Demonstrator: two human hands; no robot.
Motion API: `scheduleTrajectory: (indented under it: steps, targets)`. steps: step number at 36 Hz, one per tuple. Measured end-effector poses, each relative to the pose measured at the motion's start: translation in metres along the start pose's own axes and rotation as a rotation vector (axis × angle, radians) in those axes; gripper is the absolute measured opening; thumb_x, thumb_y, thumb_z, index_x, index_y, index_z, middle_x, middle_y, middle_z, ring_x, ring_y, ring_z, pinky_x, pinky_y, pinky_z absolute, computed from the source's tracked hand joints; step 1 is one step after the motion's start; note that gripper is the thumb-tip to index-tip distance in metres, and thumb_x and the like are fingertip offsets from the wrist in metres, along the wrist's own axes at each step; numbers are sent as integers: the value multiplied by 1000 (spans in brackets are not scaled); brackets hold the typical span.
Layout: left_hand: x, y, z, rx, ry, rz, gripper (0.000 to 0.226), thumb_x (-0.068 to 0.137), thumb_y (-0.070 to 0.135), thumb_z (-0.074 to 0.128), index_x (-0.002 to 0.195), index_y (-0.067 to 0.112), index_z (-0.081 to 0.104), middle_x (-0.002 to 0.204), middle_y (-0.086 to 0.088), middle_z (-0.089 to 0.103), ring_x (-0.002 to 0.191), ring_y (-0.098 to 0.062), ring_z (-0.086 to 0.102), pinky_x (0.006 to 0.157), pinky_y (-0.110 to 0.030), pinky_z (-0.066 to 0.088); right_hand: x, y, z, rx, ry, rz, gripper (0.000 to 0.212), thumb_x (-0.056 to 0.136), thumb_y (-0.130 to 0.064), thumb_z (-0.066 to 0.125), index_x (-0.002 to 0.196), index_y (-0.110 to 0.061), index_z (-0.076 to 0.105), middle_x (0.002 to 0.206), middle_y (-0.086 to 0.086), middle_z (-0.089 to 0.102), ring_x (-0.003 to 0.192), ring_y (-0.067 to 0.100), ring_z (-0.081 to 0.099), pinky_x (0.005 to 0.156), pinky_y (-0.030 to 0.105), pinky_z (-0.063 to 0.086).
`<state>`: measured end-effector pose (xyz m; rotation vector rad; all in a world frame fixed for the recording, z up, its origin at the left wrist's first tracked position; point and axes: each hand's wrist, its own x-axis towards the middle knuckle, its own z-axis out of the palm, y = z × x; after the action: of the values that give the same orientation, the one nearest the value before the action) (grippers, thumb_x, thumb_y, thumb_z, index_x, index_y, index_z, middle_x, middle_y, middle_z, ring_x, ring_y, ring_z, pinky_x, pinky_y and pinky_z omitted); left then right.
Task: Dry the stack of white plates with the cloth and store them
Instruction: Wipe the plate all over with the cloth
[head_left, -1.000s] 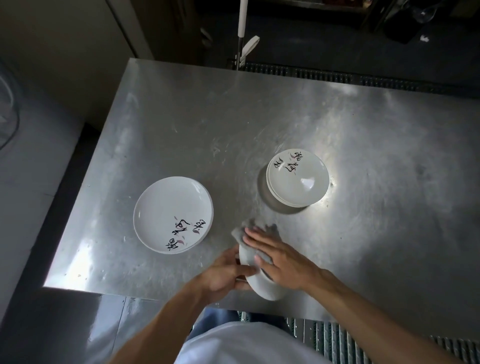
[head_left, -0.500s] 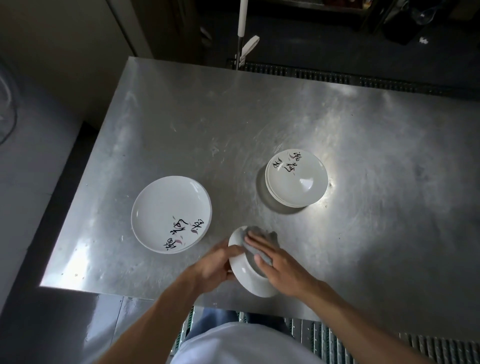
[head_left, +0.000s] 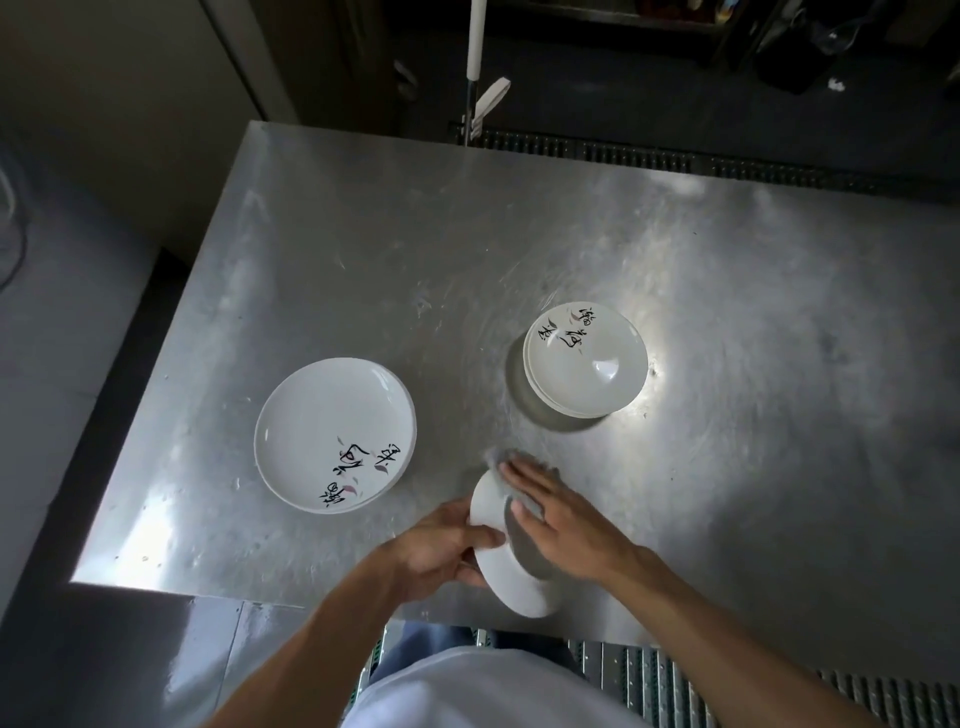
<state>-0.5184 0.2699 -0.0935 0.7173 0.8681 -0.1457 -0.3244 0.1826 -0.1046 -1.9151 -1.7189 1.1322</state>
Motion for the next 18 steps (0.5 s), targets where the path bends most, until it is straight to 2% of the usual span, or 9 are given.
scheduleTrajectory:
  steps: [2,4,5,7,9,11,13,16,18]
  targets:
    - [0,0,1,28,21,10,40,90,14,70,130,16,63,120,-14,73,104,-28,70,87,-44,57,-5,-7,4,-35,10,-211,51,107,-33,40,155,-16,36,166,-3,22,154,9,12,126,33,10]
    - [1,0,4,32,45,18,37,91,12,68,128,15,64,120,-15,73,104,-28,70,87,-44,56,-5,-4,7,-43,17,-232,50,107,-31,43,154,-15,38,165,-3,24,154,11,15,126,31,14]
    - [2,0,6,16,64,30,39,89,13,69,127,15,64,118,-14,74,102,-27,71,83,-41,58,-2,0,5,-36,38,-156,50,107,-32,42,155,-18,35,166,-6,20,154,9,12,126,32,15]
    - [5,0,11,-38,119,63,42,84,13,71,125,15,65,111,-11,76,95,-25,73,73,-37,59,8,4,1,26,93,112,52,108,-38,37,158,-26,29,164,-15,14,154,7,9,125,33,16]
    - [10,-4,17,-128,186,98,40,89,8,69,128,13,63,115,-14,75,97,-30,73,78,-42,60,15,5,-2,168,135,354,52,107,-43,33,158,-32,28,164,-15,20,153,13,16,123,31,17]
    - [14,-10,24,-220,238,130,38,93,5,66,130,12,62,120,-19,72,103,-37,71,90,-53,58,18,3,-2,257,180,406,50,107,-43,33,156,-34,31,163,-14,26,151,13,23,122,28,17]
    - [14,-15,28,-278,246,143,39,91,10,68,129,12,62,120,-20,71,103,-39,70,94,-60,56,13,1,-3,276,176,352,49,107,-43,36,155,-35,32,163,-17,26,150,8,24,124,31,20]
    - [11,-17,27,-289,244,142,42,88,19,71,127,7,60,114,-19,73,96,-30,71,81,-45,59,-1,1,-4,235,115,201,49,107,-40,38,155,-33,34,163,-20,22,150,-3,15,125,31,17]
    - [11,-20,24,-266,257,151,33,95,10,68,127,7,59,113,-16,74,97,-29,72,79,-41,59,-10,-3,-2,196,38,35,48,108,-36,39,155,-27,36,163,-17,24,151,-4,12,124,24,13]
